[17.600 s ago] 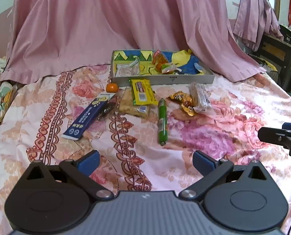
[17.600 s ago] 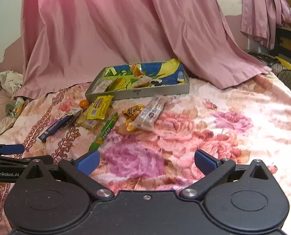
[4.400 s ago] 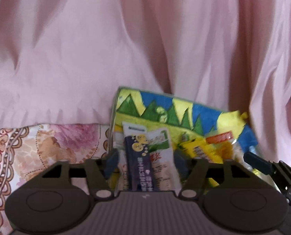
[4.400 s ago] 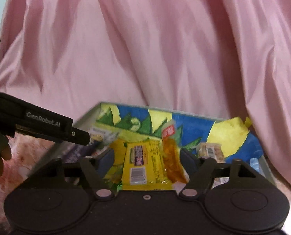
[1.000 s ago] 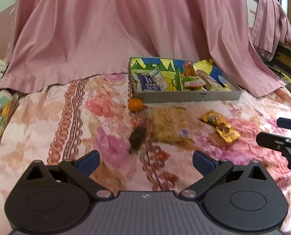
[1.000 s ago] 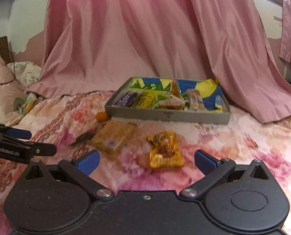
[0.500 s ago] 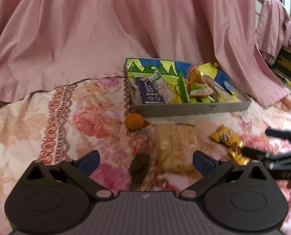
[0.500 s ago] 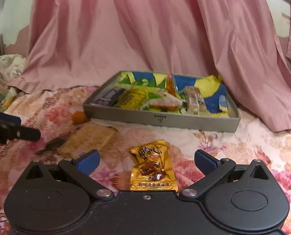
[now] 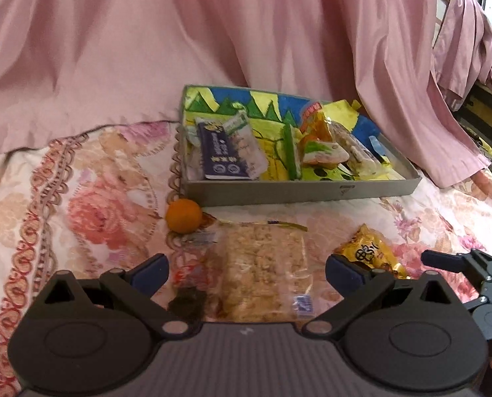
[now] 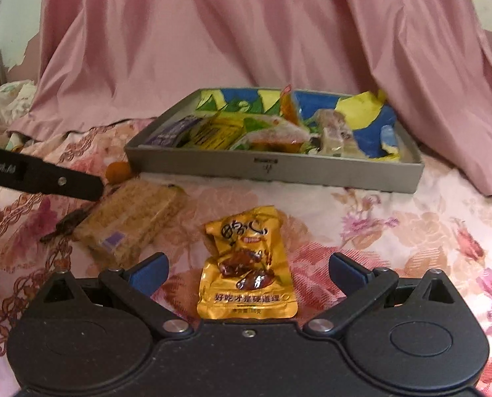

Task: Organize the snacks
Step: 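Move both tools toward the rice cracker bag and gold duck snack pack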

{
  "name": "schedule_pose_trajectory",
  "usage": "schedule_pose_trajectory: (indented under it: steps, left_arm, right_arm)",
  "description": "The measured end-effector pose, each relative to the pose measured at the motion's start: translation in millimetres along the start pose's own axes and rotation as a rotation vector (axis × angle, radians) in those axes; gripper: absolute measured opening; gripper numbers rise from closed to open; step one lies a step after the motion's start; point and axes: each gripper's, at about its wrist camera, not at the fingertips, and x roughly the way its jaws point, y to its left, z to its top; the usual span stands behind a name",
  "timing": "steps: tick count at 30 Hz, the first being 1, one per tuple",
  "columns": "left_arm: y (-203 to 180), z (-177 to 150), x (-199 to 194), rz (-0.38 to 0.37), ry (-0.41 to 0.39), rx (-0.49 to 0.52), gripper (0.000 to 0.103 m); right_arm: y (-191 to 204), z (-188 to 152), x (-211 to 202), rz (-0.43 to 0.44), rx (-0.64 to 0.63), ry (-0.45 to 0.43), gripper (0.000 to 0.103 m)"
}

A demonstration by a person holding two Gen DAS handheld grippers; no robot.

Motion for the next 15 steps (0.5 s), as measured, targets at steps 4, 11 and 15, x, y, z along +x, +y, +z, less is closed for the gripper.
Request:
schedule_pose_trajectory:
  steps: [4, 11, 15]
  left_arm:
    - [-9.7, 1.8, 7.2, -0.039, 0.009, 0.016, 0.103]
    - [-20.4, -0.4, 21.9, -0.038, 0.036, 0.041, 0.103]
    - [-16.5, -3.1, 29.2, -0.011, 0.07, 0.019, 0.103]
  right_arm:
    - [-2.3, -0.6, 5.3, 0.009, -0.004, 0.015, 0.102]
    - [-5.0, -3.7, 13.1, 0.017, -0.022, 0.037, 0.102]
    - [-4.5, -4.1, 14.6, 0.014, -0.041, 0.032, 0.102]
